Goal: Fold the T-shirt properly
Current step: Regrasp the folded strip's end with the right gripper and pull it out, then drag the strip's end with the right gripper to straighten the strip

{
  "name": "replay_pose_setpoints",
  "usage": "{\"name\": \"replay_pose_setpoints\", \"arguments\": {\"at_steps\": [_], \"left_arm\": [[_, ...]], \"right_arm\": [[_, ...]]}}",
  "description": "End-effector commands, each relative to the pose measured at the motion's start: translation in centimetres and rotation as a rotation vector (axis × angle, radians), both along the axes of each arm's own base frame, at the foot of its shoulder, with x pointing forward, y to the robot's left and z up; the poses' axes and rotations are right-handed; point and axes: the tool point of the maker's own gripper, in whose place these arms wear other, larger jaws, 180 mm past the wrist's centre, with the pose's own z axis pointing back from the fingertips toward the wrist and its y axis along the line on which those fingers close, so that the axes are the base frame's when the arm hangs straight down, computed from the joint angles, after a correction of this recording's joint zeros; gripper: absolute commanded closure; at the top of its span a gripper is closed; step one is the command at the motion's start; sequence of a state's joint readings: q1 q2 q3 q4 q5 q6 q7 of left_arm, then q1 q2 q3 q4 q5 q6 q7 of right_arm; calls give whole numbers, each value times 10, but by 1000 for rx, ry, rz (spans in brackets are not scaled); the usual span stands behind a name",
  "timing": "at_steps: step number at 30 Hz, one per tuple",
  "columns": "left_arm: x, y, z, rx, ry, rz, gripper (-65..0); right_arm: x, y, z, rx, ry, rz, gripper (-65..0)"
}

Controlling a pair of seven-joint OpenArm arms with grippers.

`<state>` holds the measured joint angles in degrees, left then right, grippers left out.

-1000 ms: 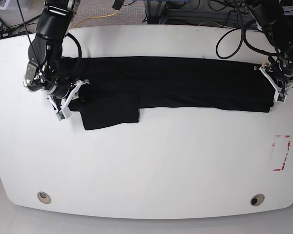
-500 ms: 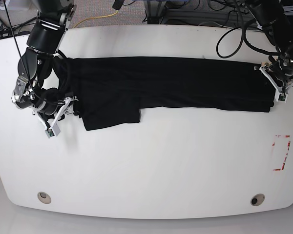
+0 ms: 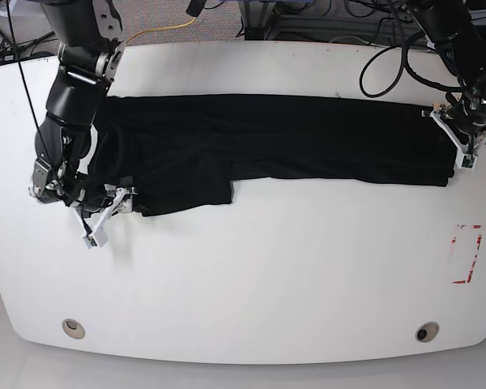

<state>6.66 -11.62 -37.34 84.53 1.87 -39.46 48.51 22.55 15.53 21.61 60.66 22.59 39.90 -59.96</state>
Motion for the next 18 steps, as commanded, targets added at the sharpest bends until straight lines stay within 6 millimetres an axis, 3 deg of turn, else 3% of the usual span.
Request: {"name": "replay_pose_setpoints", "arguments": {"at_steps": [1,13,14,16,18], "left_arm": [[-17,2,-11,19,94,0,-338],[-17,2,-10,20,94,0,-338],[-17,2,-10,20,94,0,-338],[-17,2,-10,20,94,0,-338],[-17,2,-10,20,94,0,-338]], "right_arm": [[19,5,11,15,-45,14,-469],[10,32,-8,62,-12,41,-445],[10,34,-9,65,-12,43,-419],[11,34,-8,66,-17,41,-301],[11,34,-8,67,-18,41,-152]]}}
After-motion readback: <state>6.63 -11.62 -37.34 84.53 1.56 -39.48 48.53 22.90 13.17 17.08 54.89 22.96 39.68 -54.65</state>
